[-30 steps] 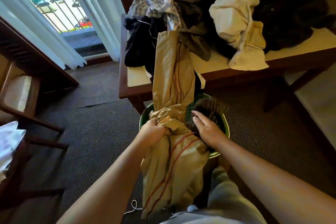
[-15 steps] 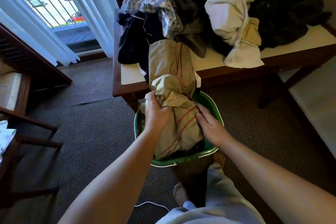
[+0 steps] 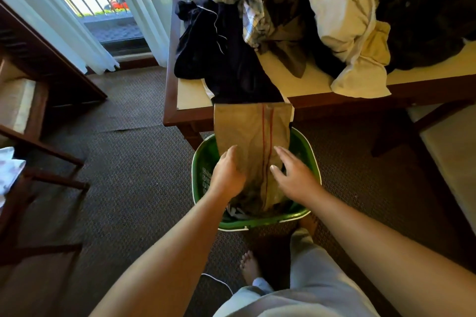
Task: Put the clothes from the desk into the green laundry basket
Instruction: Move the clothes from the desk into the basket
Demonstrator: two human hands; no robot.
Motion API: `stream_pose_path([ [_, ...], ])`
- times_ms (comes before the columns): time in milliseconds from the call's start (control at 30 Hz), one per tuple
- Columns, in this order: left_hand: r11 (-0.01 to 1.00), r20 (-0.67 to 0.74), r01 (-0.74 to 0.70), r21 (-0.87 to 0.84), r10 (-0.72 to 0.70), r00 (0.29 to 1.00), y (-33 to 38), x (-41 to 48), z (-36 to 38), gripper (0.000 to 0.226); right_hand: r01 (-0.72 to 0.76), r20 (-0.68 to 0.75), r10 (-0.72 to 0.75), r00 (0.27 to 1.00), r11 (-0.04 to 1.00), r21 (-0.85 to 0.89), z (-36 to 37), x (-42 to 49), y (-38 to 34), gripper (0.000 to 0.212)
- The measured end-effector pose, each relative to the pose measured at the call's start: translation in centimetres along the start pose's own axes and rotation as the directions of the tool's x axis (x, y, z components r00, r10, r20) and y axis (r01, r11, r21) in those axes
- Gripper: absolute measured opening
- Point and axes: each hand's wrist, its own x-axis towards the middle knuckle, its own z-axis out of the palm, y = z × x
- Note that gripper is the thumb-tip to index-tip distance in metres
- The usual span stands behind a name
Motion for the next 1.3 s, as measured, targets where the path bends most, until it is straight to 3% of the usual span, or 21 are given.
stream_pose_path([
  [300, 0.999, -0.029, 0.001, -0.052, -0.003, 1.000, 0.1, 1.3, -0.4, 0.070, 0.041, 0.009, -0.040, 0.999, 0.997, -0.064, -0.9, 2.8, -1.6, 0.060],
  [500, 0.987, -0.057, -0.140, -0.082, 0.135, 0.989, 2.4, 2.8, -1.8, 0.063, 0.108, -0.029, -0.110, 0.994, 0.992, -0.068, -2.6, 4.1, -3.9, 0.058],
  [767, 0.941, -0.229, -0.305, -0.144, 0.268, 0.936, 8.4, 8.6, -6.5, 0.059, 0.220, -0.136, -0.222, 0.965, 0.975, -0.033, -8.5, 9.8, -9.1, 0.056],
  [1100, 0.945, -0.439, -0.232, -0.231, 0.112, 0.892, 15.9, 21.5, -10.9, 0.059, 0.412, -0.136, -0.417, 0.899, 0.909, -0.063, -17.6, 27.1, -14.3, 0.060],
  [1200, 0.958, -0.476, -0.167, -0.233, 0.038, 0.879, 17.3, 24.5, -11.5, 0.061, 0.420, -0.167, -0.439, 0.883, 0.897, -0.137, -19.9, 33.7, -15.4, 0.077],
  [1300, 0.973, -0.532, -0.083, -0.216, -0.046, 0.845, 17.8, 26.8, -11.7, 0.063, 0.356, -0.044, -0.395, 0.917, 0.866, -0.351, -21.4, 40.1, -16.8, 0.100],
])
